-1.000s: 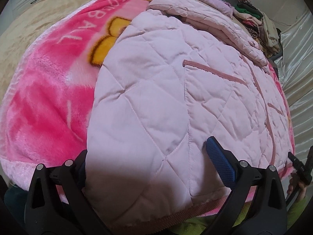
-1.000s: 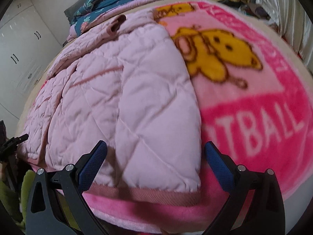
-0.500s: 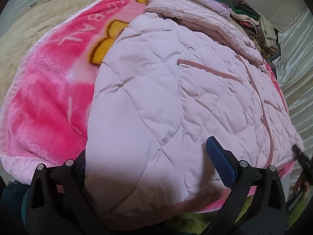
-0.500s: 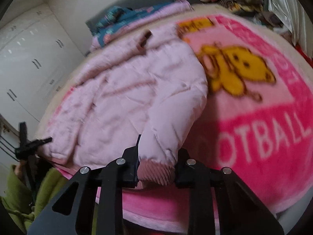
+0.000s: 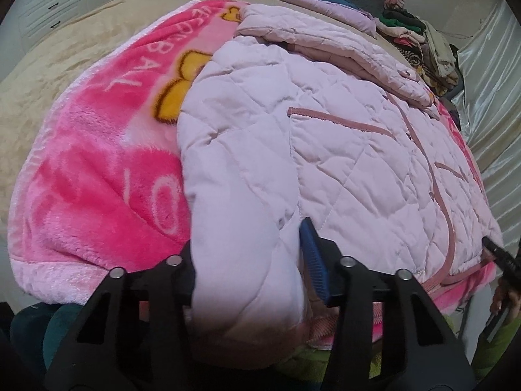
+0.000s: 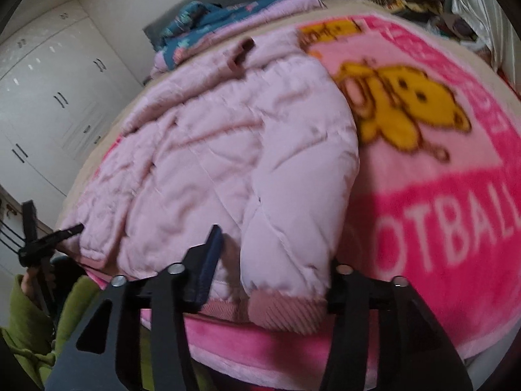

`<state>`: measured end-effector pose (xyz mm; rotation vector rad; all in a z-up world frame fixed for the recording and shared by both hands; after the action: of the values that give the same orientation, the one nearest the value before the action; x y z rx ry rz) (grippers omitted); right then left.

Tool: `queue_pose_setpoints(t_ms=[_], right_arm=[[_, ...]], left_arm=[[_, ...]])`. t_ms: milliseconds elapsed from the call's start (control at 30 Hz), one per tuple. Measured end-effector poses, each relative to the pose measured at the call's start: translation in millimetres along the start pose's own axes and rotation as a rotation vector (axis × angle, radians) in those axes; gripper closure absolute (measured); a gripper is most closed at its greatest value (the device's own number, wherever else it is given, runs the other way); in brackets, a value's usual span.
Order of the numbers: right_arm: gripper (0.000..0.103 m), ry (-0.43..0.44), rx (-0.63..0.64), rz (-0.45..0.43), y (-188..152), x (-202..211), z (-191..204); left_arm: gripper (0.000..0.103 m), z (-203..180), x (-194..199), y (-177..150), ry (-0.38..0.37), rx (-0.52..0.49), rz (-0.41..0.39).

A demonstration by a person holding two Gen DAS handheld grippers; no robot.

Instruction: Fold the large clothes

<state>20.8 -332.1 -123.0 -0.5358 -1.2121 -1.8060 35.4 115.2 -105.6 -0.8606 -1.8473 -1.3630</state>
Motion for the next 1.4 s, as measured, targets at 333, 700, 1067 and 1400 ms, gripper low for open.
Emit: queue_pose_setpoints(t_ms=[333,700,1067,1400], right_arm=[[0.083,0.038,0.057,-0.072,3.0,13.6,11.6],[0.086,0.088,0.125,-0.284,64.4,57.0,45.5],[0.086,0.097,0.130,-0.334,111.0,61.3,62.0],[0.086,0.087,0.140,-0.361,137.7,65.3,70.1]], left_arm=[[0.086,-5.8,14.2,7.9,-0.023,-0.022,-0.059],[0.090,-15.3,36.2,38.3,-0.037,-0.054,-0.152],[0.090,-18.5,49.6,72.9,-0.051,-0.031,-0.220],[0.090,-21.2,58.7,104.4,-0.066,-0.030,-0.270]])
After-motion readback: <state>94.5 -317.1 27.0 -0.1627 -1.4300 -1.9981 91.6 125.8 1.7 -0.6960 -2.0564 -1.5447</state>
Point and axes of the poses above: each gripper's, at about its wrist camera, not at the fingertips, and x roughly against the way its jaws point, z to its left, y to its top, the point moved 5 cm from there along -x, roughly the way its jaws point, and after that the axes turned 1 degree about -z, right-handed, at the moved point
